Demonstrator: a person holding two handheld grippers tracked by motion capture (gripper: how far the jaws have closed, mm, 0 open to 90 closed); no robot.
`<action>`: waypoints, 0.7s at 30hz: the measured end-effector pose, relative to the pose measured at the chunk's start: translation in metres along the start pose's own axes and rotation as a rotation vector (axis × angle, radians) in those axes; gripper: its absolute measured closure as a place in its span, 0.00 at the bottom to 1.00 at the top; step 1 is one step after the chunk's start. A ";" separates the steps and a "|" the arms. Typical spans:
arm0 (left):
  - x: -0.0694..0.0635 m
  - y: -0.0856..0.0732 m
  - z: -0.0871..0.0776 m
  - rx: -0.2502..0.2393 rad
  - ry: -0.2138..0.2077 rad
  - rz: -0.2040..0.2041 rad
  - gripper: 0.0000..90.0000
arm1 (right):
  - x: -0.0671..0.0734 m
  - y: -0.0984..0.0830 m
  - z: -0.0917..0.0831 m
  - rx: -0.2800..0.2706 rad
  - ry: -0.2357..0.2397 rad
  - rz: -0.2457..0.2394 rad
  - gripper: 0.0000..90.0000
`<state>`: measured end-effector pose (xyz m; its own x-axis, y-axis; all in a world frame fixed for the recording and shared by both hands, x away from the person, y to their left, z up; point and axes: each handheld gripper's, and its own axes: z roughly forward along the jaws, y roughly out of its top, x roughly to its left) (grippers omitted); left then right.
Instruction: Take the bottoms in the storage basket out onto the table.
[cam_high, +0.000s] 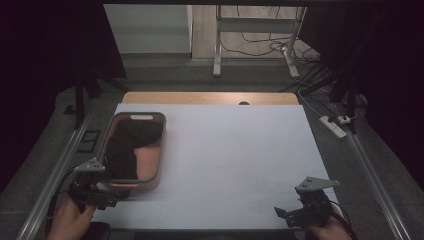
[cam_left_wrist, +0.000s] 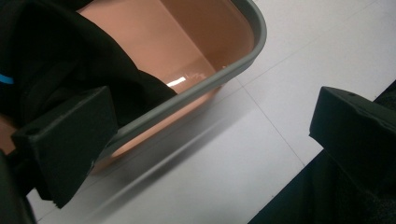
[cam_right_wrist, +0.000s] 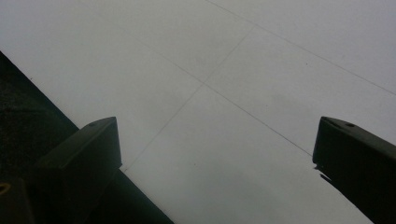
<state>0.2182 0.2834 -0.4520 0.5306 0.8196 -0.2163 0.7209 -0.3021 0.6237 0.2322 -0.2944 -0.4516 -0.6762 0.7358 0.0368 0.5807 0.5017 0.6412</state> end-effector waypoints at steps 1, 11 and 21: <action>0.001 0.001 0.000 0.004 -0.002 0.000 0.01 | 0.000 0.000 0.000 0.000 0.000 0.000 0.01; 0.007 0.012 0.004 0.046 -0.036 0.012 0.02 | 0.000 0.000 0.000 0.004 -0.004 -0.004 0.01; 0.010 0.020 0.003 0.036 -0.013 0.032 0.00 | 0.000 0.000 0.001 0.005 -0.004 -0.005 0.01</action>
<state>0.2395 0.2844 -0.4442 0.5589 0.8032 -0.2062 0.7191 -0.3455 0.6029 0.2325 -0.2937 -0.4519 -0.6774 0.7350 0.0307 0.5796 0.5076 0.6375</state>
